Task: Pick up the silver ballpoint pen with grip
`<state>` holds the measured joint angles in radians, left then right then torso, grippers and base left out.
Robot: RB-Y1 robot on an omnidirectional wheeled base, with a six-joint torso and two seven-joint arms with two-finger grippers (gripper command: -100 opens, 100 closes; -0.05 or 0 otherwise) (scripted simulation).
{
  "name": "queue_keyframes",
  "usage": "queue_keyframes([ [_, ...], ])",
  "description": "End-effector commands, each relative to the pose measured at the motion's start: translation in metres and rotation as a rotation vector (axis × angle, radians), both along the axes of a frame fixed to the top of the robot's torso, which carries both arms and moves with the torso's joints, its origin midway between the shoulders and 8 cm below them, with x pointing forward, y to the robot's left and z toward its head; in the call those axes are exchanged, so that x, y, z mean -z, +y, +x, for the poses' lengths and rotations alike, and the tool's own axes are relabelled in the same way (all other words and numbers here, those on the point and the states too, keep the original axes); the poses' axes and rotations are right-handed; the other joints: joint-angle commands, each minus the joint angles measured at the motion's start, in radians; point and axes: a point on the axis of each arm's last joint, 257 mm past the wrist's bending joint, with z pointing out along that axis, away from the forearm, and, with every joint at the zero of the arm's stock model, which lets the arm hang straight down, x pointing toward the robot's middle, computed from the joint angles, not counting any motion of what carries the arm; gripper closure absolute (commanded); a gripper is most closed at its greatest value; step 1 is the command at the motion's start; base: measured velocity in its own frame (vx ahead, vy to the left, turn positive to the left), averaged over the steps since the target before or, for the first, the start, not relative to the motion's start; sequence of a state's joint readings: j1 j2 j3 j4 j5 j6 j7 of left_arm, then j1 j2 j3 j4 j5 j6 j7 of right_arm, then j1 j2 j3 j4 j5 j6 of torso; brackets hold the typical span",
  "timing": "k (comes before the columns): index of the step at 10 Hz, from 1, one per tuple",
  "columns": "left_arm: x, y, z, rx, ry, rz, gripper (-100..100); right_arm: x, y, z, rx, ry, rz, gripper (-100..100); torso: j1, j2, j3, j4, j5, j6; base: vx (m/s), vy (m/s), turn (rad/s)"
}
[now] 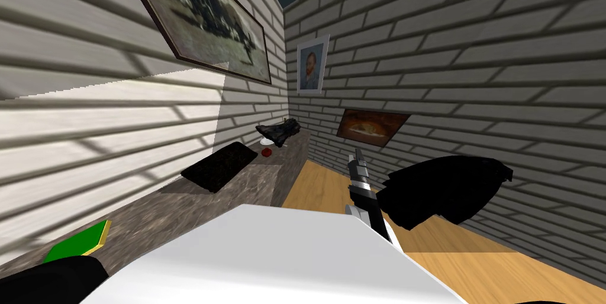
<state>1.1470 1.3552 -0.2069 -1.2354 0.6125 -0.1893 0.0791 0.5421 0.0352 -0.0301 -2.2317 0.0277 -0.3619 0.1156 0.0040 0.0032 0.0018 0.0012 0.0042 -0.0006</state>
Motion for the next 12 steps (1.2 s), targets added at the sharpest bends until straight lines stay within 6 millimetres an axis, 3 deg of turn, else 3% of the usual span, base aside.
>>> queue_keyframes([
  [1,0.0,0.0,0.0,0.0,0.0,0.0,-100,0.0,0.0,0.0,0.0,0.0,0.0,0,0.0,0.0,0.0,0.0,0.0,0.0,-0.005,0.004,-0.011],
  [2,0.0,0.0,0.0,-0.001,0.001,0.0,100,0.0,0.0,0.0,0.0,0.0,0.0,0,0.001,0.0,0.0,0.0,0.0,0.0,0.0,0.0,0.0],
  [6,0.0,0.0,0.001,0.003,-0.001,0.0,100,0.0,0.0,0.0,0.0,0.0,0.0,0,0.004,0.001,0.001,0.0,0.002,-0.002,0.001,-0.001,-0.001],
  [7,0.0,0.0,0.001,0.003,-0.001,0.0,0,0.0,0.0,0.0,0.0,0.0,0.0,0,0.004,0.001,0.001,0.0,0.002,-0.002,0.0,0.0,0.0],
  [8,-0.008,0.003,0.007,0.007,-0.001,-0.002,100,0.0,0.0,0.0,0.0,0.0,0.0,0,0.004,0.001,0.001,0.0,0.002,-0.002,0.018,-0.009,0.061],
  [11,-0.013,0.005,0.011,0.012,-0.001,-0.002,100,0.0,0.0,0.0,0.0,0.0,0.0,0,0.002,0.0,0.0,0.0,0.001,-0.002,0.013,-0.015,0.044],
  [12,-0.013,0.005,0.012,0.013,-0.001,-0.002,0,0.0,0.0,0.0,0.0,0.0,0.0,0,0.003,0.0,0.0,0.0,0.002,-0.002,0.0,0.0,0.0],
])
